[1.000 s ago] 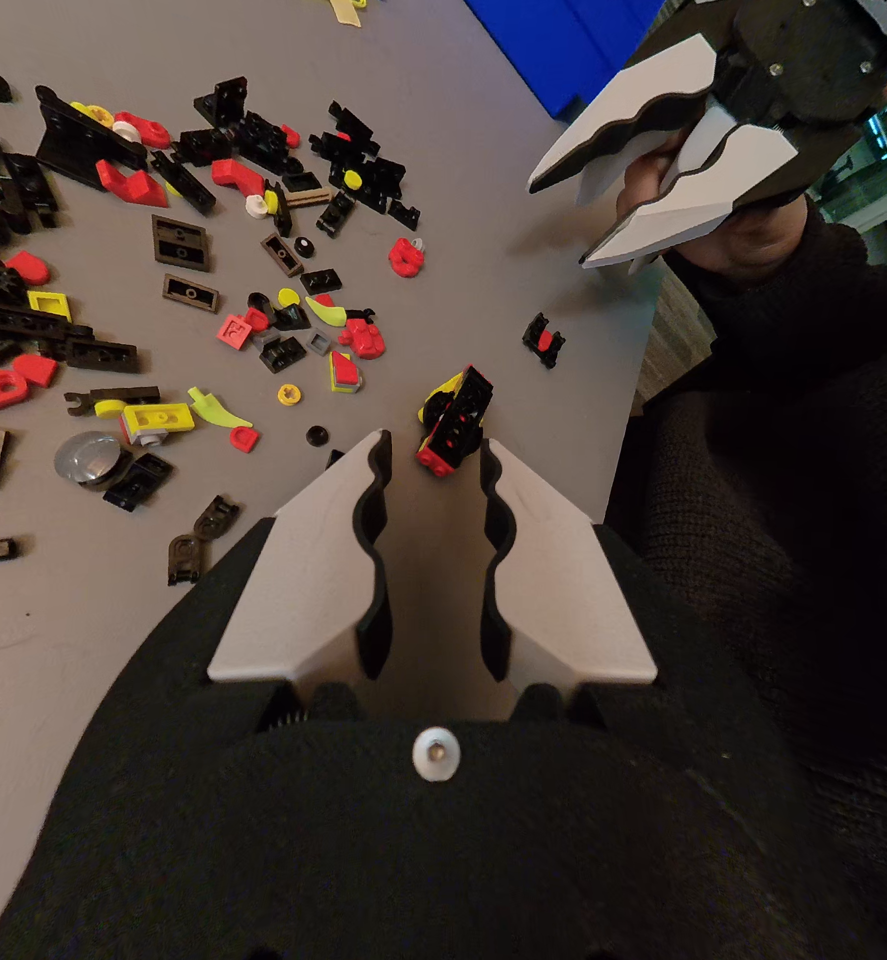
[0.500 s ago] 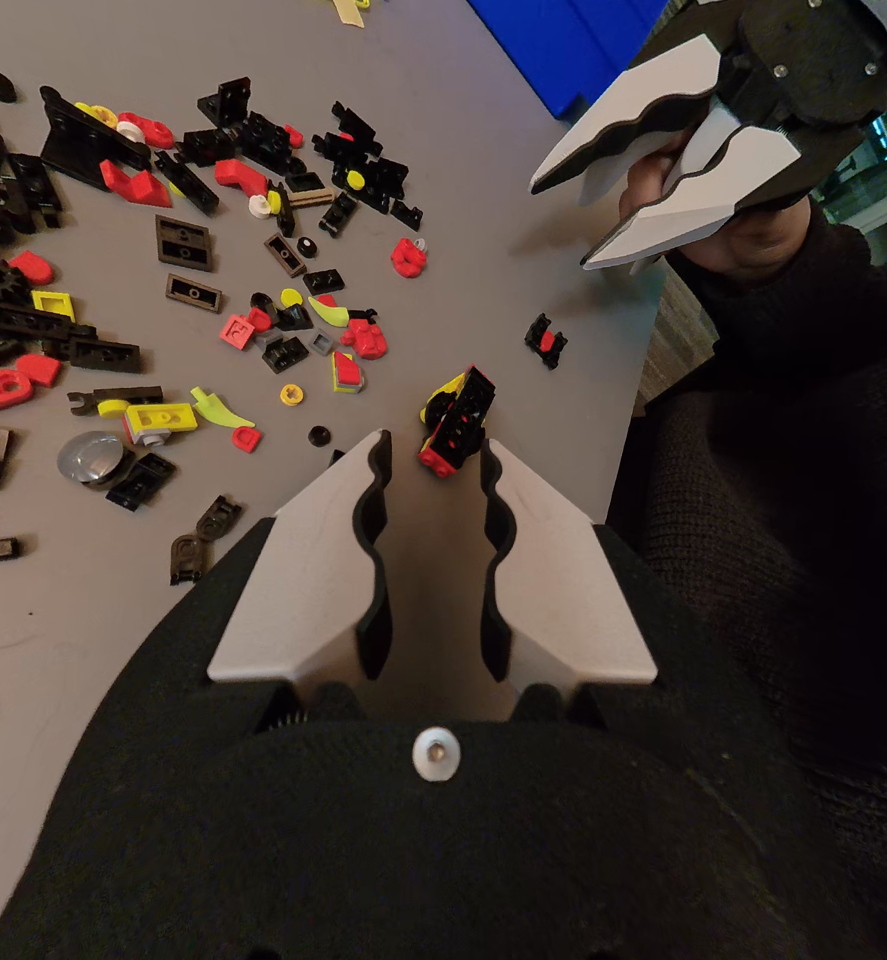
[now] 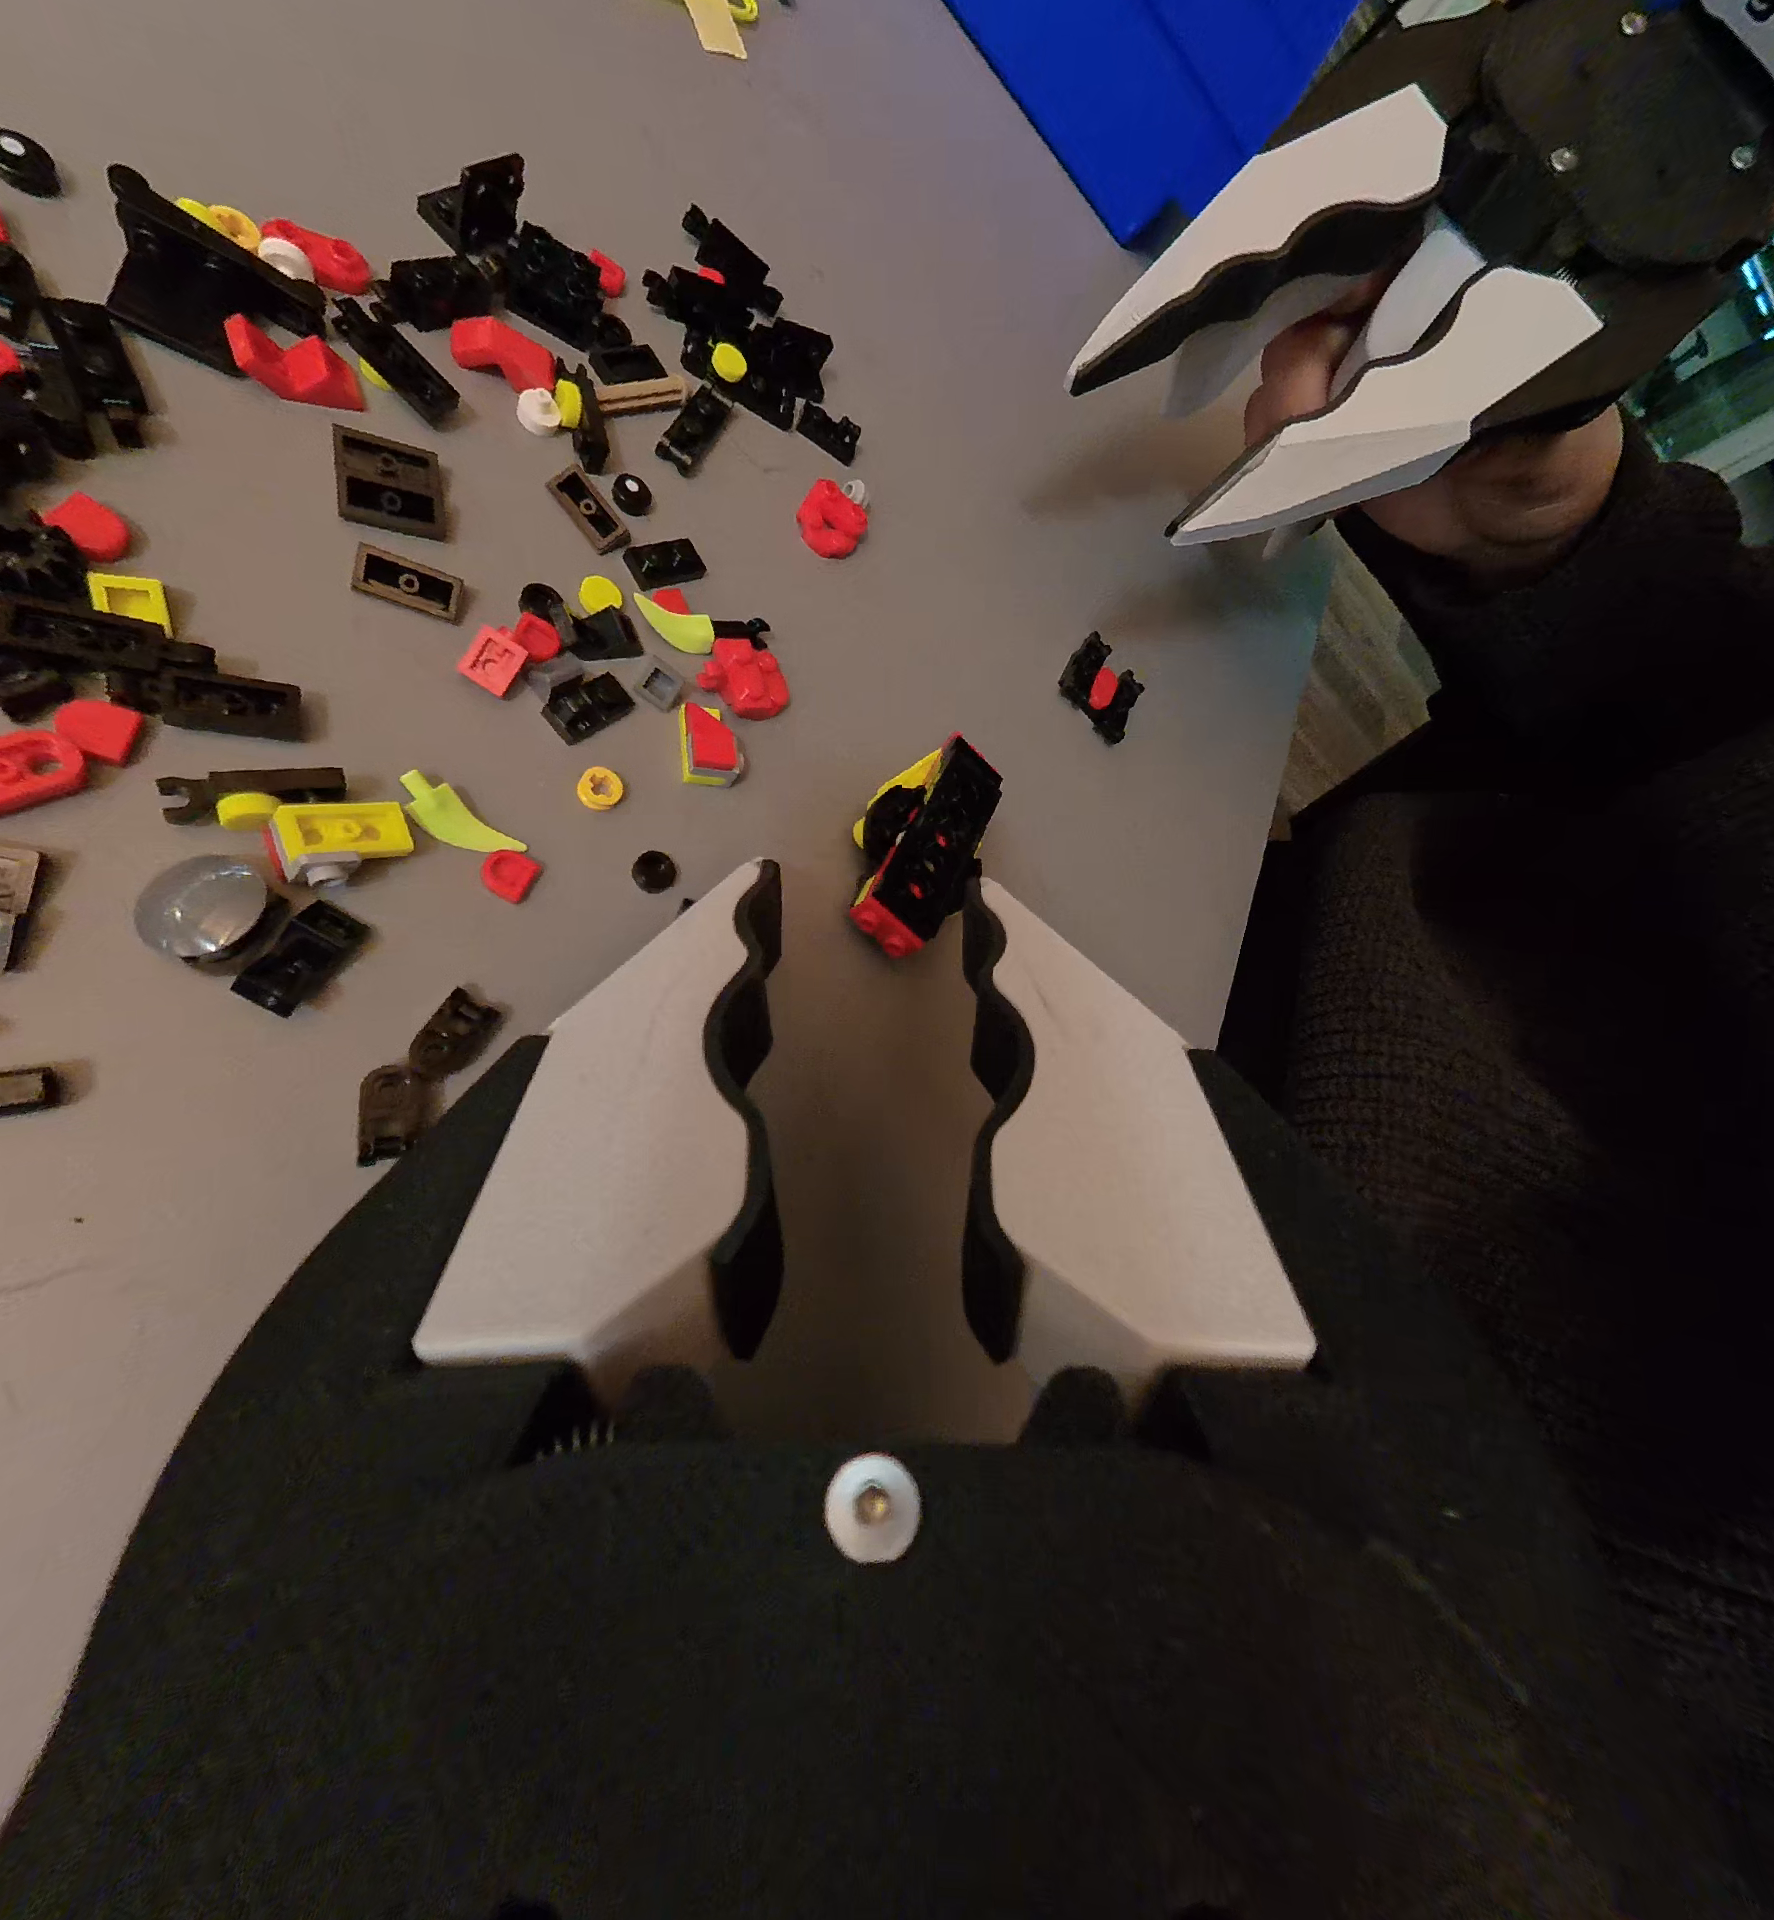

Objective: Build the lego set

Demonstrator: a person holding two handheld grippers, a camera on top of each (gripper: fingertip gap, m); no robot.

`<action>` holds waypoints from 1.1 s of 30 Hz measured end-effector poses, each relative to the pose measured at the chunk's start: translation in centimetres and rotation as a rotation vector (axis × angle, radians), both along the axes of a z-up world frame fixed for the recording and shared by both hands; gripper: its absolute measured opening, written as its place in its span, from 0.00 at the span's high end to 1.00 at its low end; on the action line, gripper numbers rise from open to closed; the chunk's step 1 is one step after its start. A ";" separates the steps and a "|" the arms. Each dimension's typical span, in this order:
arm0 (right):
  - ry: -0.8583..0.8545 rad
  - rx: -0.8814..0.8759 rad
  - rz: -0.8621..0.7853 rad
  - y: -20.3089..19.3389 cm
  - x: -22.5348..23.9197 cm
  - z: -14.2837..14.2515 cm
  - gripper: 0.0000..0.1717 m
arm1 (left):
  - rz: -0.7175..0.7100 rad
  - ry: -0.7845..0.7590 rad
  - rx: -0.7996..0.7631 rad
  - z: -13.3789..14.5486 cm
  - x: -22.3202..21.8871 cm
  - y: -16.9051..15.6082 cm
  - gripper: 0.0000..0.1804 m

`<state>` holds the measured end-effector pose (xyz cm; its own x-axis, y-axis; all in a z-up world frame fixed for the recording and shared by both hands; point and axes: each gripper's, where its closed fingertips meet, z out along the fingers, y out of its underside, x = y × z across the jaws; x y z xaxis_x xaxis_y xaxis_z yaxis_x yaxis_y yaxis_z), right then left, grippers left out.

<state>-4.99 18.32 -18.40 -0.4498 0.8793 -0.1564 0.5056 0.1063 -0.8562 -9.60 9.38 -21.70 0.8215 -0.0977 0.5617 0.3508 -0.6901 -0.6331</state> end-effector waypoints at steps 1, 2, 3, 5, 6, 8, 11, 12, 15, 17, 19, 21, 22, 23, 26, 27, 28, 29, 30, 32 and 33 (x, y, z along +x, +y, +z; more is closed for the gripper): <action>-0.001 -0.001 0.000 0.0 0.0 0.0 0.79 | 0.001 -0.001 0.000 0.0 0.0 0.0 0.82; -0.001 -0.001 -0.001 0.0 0.0 0.0 0.79 | 0.002 -0.002 0.000 0.0 -0.1 0.0 0.82; -0.002 -0.001 -0.001 0.1 0.0 0.0 0.79 | 0.004 -0.003 0.000 0.0 -0.1 0.0 0.82; -0.003 -0.003 -0.002 0.1 0.0 -0.1 0.79 | 0.007 -0.006 0.001 0.0 -0.2 0.0 0.82; -0.003 -0.004 -0.003 0.1 -0.1 -0.1 0.79 | 0.009 -0.007 0.002 0.0 -0.2 0.1 0.82; -0.004 -0.008 -0.005 0.2 -0.1 -0.1 0.79 | 0.012 -0.012 0.003 0.0 -0.3 0.1 0.82; -0.007 -0.016 -0.009 0.3 -0.2 -0.1 0.78 | 0.020 -0.019 0.007 0.0 -0.6 0.2 0.82; -0.007 -0.021 -0.011 0.4 -0.2 -0.1 0.78 | 0.023 -0.023 0.007 0.0 -0.7 0.2 0.82; -0.008 -0.045 -0.018 0.6 -0.3 -0.1 0.78 | 0.033 -0.036 0.010 0.0 -1.0 0.3 0.82; -0.009 -0.067 -0.026 0.8 -0.4 0.0 0.78 | 0.038 -0.047 0.012 0.0 -1.2 0.3 0.82; -0.011 -0.091 -0.037 1.1 -0.6 0.1 0.78 | 0.044 -0.059 0.014 0.0 -1.4 0.4 0.81; -0.016 -0.115 -0.048 1.5 -0.7 0.0 0.78 | 0.053 -0.072 0.018 0.0 -1.6 0.5 0.81; -0.018 -0.126 -0.054 1.6 -0.8 0.0 0.78 | 0.056 -0.079 0.023 0.0 -1.7 0.5 0.81; -0.022 -0.136 -0.059 1.8 -0.9 -0.1 0.78 | 0.060 -0.087 0.028 0.1 -1.9 0.6 0.81; -0.034 -0.170 -0.070 2.2 -1.2 -0.3 0.78 | 0.062 -0.118 0.053 0.4 -2.1 0.8 0.80; -0.038 -0.183 -0.071 2.3 -1.3 -0.3 0.78 | 0.053 -0.125 0.065 0.6 -2.1 0.9 0.80; -0.041 -0.198 -0.070 2.4 -1.4 -0.3 0.78 | 0.035 -0.129 0.077 0.7 -1.8 1.0 0.80; -0.043 -0.214 -0.069 2.4 -1.5 -0.3 0.78 | 0.019 -0.125 0.085 0.8 -1.6 1.0 0.80; -0.042 -0.232 -0.067 2.4 -1.6 -0.3 0.78 | 0.003 -0.121 0.096 0.9 -1.3 1.2 0.80; -0.034 -0.270 -0.061 2.4 -1.8 0.0 0.77 | -0.024 -0.115 0.125 1.3 -0.8 1.4 0.80; -0.029 -0.288 -0.058 2.4 -1.8 0.2 0.77 | -0.033 -0.109 0.138 1.5 -0.7 1.5 0.80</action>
<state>-6.82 20.76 -18.24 -0.3914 0.8211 -0.4154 0.5286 -0.1689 -0.8319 -10.31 10.92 -20.21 0.7515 -0.2055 0.6269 0.4014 -0.6116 -0.6817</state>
